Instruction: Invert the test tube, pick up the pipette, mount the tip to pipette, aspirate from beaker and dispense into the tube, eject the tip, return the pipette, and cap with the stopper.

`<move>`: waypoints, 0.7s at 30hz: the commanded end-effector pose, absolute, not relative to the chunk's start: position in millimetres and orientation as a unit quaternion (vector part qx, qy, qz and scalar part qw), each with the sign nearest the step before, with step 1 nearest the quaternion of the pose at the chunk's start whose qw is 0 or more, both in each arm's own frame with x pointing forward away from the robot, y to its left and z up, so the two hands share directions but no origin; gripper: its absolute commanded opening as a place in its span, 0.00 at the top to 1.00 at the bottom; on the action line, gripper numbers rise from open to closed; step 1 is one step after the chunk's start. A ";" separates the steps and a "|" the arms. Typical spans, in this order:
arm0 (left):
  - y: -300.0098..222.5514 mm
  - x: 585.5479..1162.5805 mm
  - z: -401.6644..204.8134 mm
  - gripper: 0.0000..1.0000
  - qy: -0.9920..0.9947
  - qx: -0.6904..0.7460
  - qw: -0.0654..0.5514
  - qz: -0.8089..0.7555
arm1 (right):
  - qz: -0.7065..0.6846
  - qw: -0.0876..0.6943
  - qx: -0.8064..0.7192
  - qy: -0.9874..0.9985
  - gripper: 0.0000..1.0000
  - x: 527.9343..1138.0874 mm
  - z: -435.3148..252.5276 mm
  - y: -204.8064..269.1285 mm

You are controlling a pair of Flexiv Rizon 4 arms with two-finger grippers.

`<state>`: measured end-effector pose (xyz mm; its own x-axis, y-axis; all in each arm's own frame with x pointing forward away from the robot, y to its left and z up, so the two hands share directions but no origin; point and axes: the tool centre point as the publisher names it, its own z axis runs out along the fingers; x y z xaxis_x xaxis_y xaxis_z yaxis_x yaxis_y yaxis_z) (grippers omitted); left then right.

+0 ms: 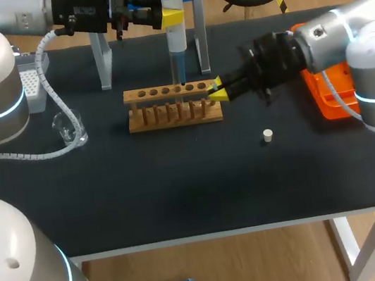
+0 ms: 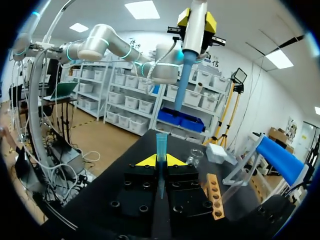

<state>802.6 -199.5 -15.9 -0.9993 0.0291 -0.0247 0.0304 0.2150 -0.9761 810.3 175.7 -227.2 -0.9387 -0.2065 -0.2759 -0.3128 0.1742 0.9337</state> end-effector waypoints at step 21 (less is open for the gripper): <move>-199.0 801.9 -16.4 1.00 0.778 0.019 0.002 -0.628 | 0.615 0.058 -0.193 0.762 1.00 814.6 -224.4 214.0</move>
<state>802.8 -199.4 -15.9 -0.9993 0.0297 -0.0246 0.0304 0.2150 -0.9761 810.8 208.5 -223.6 -0.9197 -0.2162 -0.3277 -0.3652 0.1654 0.9161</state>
